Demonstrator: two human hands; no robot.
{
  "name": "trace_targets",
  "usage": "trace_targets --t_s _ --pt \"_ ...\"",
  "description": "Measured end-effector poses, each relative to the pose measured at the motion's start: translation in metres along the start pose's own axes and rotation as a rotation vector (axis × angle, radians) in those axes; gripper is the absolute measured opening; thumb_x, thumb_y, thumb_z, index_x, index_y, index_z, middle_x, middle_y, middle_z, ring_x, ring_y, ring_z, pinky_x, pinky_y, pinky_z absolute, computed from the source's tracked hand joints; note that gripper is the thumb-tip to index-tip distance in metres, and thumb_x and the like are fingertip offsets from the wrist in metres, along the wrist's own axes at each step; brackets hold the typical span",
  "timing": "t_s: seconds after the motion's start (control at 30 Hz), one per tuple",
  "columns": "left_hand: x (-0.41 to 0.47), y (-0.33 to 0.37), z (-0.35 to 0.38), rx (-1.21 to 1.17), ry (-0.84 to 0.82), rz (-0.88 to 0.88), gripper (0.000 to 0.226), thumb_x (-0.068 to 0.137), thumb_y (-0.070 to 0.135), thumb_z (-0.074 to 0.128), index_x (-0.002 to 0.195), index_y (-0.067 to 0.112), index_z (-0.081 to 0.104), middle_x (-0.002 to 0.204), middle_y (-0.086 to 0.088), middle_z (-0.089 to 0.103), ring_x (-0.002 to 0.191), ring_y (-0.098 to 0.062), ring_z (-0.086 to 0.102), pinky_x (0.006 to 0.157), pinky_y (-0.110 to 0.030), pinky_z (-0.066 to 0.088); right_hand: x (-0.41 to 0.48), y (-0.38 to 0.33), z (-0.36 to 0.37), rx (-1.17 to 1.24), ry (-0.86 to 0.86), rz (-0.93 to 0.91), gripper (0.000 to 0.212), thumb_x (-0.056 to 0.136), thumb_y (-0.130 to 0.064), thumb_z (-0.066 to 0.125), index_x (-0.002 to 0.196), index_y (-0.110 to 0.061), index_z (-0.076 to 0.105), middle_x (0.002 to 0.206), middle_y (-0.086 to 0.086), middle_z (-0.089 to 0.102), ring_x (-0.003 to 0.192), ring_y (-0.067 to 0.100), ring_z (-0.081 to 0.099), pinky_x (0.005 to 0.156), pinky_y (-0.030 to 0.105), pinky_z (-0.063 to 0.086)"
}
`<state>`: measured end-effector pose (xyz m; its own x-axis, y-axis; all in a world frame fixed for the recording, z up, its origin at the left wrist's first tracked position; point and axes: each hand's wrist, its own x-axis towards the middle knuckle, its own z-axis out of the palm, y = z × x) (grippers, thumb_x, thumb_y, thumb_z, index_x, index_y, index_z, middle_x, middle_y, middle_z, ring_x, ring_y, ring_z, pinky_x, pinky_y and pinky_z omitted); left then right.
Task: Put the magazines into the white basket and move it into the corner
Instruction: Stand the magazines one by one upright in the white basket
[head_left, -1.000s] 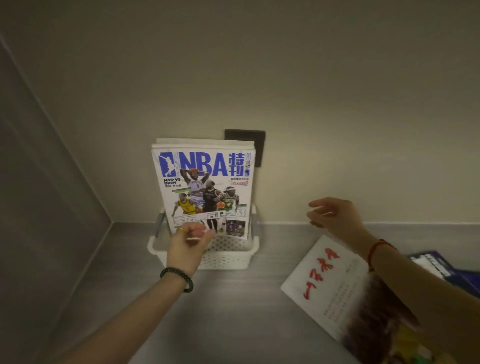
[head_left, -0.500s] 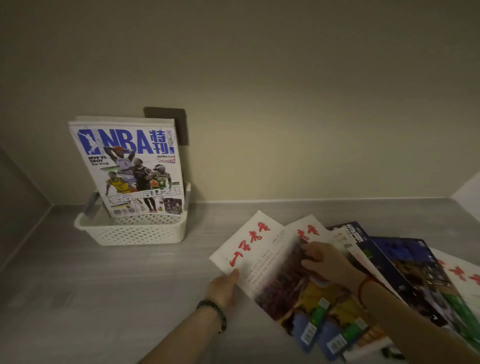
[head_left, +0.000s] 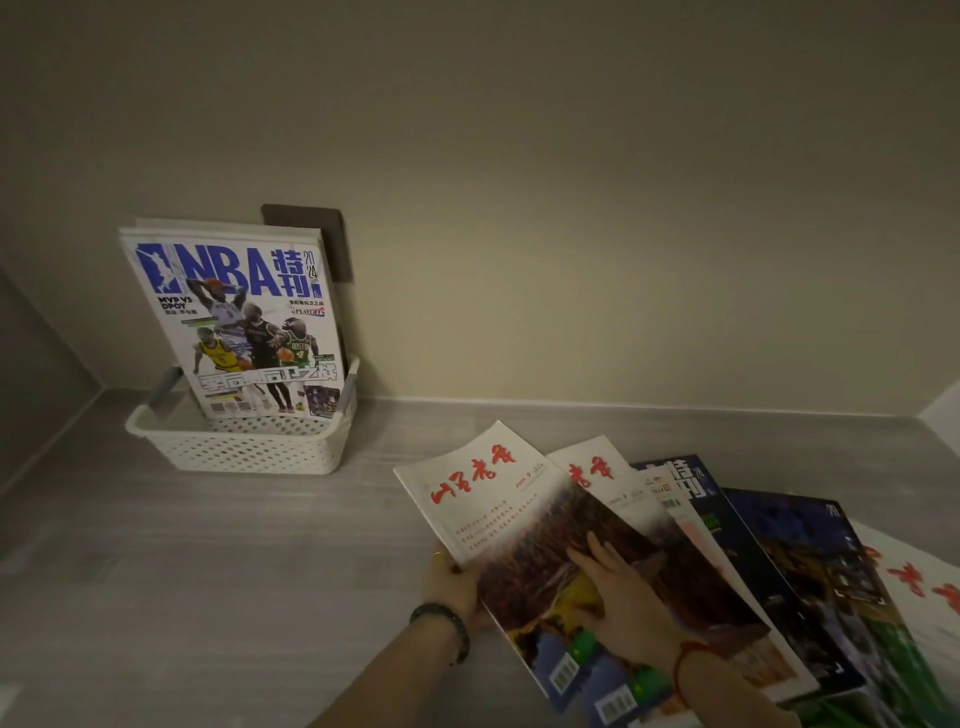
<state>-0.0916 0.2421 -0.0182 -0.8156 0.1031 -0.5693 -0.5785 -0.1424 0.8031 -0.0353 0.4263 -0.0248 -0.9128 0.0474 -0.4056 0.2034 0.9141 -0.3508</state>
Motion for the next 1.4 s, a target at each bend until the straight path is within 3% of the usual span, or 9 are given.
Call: trace_targets --t_s 0.13,0.3,0.43,0.6,0.73,0.87,1.1,1.23,1.4 --pt "-0.003 0.016 0.002 0.061 -0.021 0.14 0.046 0.083 -0.01 0.051 0.126 0.005 0.043 0.122 -0.019 0.056 0.111 -0.037 0.054 0.093 -0.054 0.046 -0.001 -0.004 -0.009 0.297 0.051 0.025 0.082 0.086 -0.024 0.059 0.144 -0.032 0.002 0.156 -0.001 -0.007 0.142 0.022 0.016 0.109 0.028 0.03" --pt "-0.002 0.058 -0.025 0.252 -0.196 0.385 0.047 0.086 -0.008 0.046 0.129 0.009 0.039 0.131 -0.012 0.051 0.117 -0.03 0.052 0.099 -0.045 0.044 0.011 -0.028 -0.05 0.57 0.404 -0.002 0.08 0.084 -0.021 0.061 0.144 -0.021 0.009 0.15 0.006 0.021 0.132 0.024 0.032 0.101 0.039 0.039" --pt "-0.012 0.1 -0.06 0.308 -0.368 0.477 0.038 0.087 -0.004 0.047 0.116 0.02 0.048 0.112 0.007 0.061 0.101 -0.009 0.061 0.083 -0.026 0.055 0.025 -0.053 -0.088 0.889 0.412 -0.035 0.041 0.087 -0.01 0.055 0.126 -0.016 0.042 0.122 0.008 0.055 0.101 0.016 0.055 0.07 0.023 0.053" --pt "-0.016 0.168 -0.118 0.395 -0.159 0.609 0.031 0.084 -0.001 0.055 0.113 0.01 0.056 0.116 -0.012 0.062 0.102 -0.025 0.062 0.085 -0.033 0.054 0.044 -0.103 -0.117 0.757 0.428 -0.117 0.019 0.085 0.002 0.053 0.099 -0.01 0.059 0.108 0.017 0.066 0.081 0.025 0.065 0.071 0.037 0.057" --pt "-0.016 0.227 -0.163 0.377 0.026 0.696 0.029 0.08 0.0 0.061 0.109 0.004 0.062 0.105 -0.021 0.068 0.087 -0.021 0.066 0.083 -0.038 0.054 0.065 -0.177 -0.136 0.695 0.731 -0.213 0.008 0.08 0.002 0.062 0.088 0.001 0.064 0.093 0.015 0.069 0.065 0.014 0.062 0.056 0.007 0.048" --pt "0.003 0.286 -0.206 0.23 0.194 0.724 0.027 0.074 0.002 0.068 0.1 -0.006 0.064 0.086 -0.011 0.07 0.069 -0.008 0.065 0.068 -0.022 0.056 0.092 -0.249 -0.156 0.952 0.76 -0.31 0.013 0.08 0.005 0.06 0.074 -0.006 0.058 0.084 0.012 0.066 0.05 -0.001 0.062 0.049 0.016 0.053" --pt "0.064 0.335 -0.26 0.219 0.314 0.707 0.027 0.076 0.011 0.068 0.1 0.0 0.065 0.088 -0.003 0.064 0.073 -0.013 0.06 0.058 -0.015 0.047 0.149 -0.329 -0.153 1.01 0.829 -0.289 0.01 0.079 0.001 0.063 0.079 -0.008 0.06 0.082 0.01 0.066 0.071 0.022 0.063 0.069 0.033 0.054" --pt "0.107 0.324 -0.278 0.207 0.319 0.632 0.027 0.08 0.007 0.063 0.105 -0.003 0.063 0.096 -0.005 0.062 0.076 -0.016 0.059 0.07 -0.027 0.05 0.179 -0.345 -0.131 0.981 0.849 -0.205 0.007 0.078 0.0 0.065 0.084 -0.001 0.066 0.067 0.001 0.062 0.055 0.001 0.057 0.053 0.007 0.048" --pt "0.156 0.302 -0.292 0.171 0.334 0.549 0.024 0.079 0.003 0.063 0.102 -0.005 0.063 0.106 -0.019 0.064 0.089 -0.027 0.058 0.085 -0.038 0.049 0.21 -0.348 -0.105 0.849 0.846 -0.047 0.004 0.077 -0.007 0.066 0.075 -0.01 0.067 0.067 0.001 0.062 0.055 0.008 0.056 0.051 0.018 0.045"
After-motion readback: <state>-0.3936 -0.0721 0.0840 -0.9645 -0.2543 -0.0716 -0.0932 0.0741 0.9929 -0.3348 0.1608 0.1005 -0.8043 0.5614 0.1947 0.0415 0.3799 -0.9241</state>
